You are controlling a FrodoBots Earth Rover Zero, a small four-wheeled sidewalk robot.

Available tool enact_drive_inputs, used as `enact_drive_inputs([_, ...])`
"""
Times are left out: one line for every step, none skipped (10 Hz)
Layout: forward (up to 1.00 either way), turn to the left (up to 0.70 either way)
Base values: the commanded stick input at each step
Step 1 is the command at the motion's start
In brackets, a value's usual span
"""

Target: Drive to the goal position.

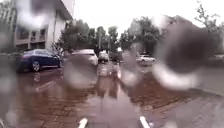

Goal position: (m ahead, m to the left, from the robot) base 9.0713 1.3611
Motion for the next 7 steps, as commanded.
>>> enact_drive_inputs([0.7,0.0])
enact_drive_inputs([0.7,0.0])
enact_drive_inputs([0.7,0.0])
enact_drive_inputs([0.7,0.0])
enact_drive_inputs([0.7,0.0])
enact_drive_inputs([0.7,0.0])
enact_drive_inputs([0.7,0.0])
